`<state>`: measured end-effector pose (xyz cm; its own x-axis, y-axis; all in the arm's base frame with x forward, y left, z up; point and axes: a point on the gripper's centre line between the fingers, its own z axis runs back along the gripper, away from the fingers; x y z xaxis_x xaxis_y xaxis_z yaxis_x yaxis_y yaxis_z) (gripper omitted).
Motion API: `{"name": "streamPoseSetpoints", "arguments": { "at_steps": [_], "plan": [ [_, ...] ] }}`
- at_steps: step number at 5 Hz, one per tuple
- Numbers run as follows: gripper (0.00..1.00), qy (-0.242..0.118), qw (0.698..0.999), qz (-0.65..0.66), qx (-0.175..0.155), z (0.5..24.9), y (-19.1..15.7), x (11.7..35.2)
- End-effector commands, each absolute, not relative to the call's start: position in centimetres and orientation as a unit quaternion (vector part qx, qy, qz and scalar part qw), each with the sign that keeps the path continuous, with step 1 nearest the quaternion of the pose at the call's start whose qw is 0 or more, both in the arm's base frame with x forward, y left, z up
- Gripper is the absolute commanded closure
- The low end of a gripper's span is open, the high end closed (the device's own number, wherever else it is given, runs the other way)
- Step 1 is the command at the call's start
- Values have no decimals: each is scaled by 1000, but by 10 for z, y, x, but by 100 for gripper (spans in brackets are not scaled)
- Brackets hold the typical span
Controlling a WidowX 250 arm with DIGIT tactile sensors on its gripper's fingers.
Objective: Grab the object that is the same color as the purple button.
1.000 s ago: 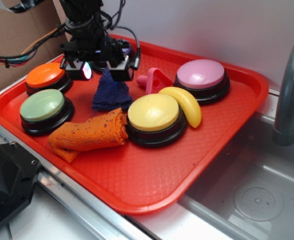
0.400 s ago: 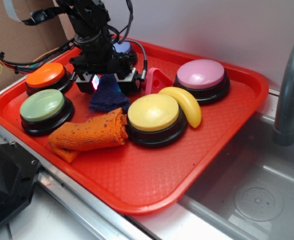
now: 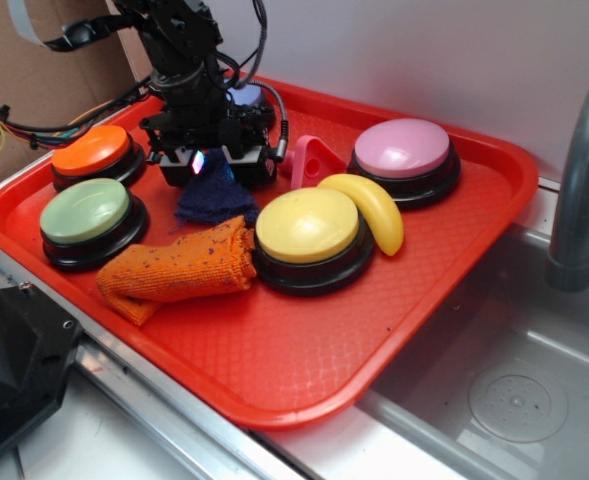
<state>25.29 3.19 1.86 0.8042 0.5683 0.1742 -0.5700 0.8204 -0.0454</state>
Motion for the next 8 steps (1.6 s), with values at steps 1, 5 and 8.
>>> {"name": "streamPoseSetpoints", "arguments": {
  "at_steps": [1,5,8],
  "plan": [
    [100,-109,945,307,12,31,37,254],
    [100,-94,972,205,71,153,26,243],
    [100,-96,983,152,33,204,15,224]
  ]
}}
